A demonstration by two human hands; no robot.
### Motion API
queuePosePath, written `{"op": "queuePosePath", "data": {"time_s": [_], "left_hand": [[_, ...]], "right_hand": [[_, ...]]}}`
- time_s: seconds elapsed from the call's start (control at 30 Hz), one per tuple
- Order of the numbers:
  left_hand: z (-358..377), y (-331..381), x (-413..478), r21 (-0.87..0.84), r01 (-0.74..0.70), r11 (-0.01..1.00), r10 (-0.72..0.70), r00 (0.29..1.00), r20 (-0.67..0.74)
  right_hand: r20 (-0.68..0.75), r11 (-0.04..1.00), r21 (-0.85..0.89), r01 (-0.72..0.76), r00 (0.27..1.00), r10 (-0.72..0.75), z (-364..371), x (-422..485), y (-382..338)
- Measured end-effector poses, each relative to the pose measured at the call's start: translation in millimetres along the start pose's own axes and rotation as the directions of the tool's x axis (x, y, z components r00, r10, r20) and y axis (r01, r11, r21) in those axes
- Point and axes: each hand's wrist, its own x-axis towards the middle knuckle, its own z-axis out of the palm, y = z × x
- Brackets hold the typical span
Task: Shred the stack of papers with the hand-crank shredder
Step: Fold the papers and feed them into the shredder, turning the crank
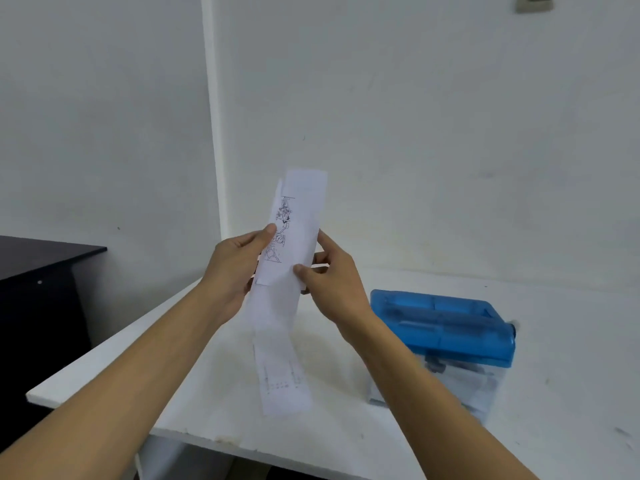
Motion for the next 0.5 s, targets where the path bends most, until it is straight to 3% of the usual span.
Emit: {"op": "queuePosePath", "data": {"time_s": [0.17, 0.33, 0.4, 0.5], "left_hand": [[42, 15, -1, -0.098, -0.021, 0.995, 0.018, 0.999, -0.035], [87, 24, -3, -0.225, 0.029, 0.974, -0.023, 0.999, 0.033], [101, 26, -4, -0.198, 0.012, 0.980, -0.002, 0.999, 0.050], [117, 25, -7, -0.014, 0.015, 1.000, -0.013, 0.988, 0.154]], "right_hand": [[0.033, 0.999, -0.042, 0.001, 0.999, 0.001, -38, -2, -14], [0.018, 0.997, -0.038, -0.061, 0.998, 0.062, -80, -5, -19], [0.055, 0.993, 0.025, -0.113, 0.992, 0.111, -97, -4, -17], [0.111, 0.974, 0.138, -0.177, 0.980, 0.163, -126, -6, -18]]}}
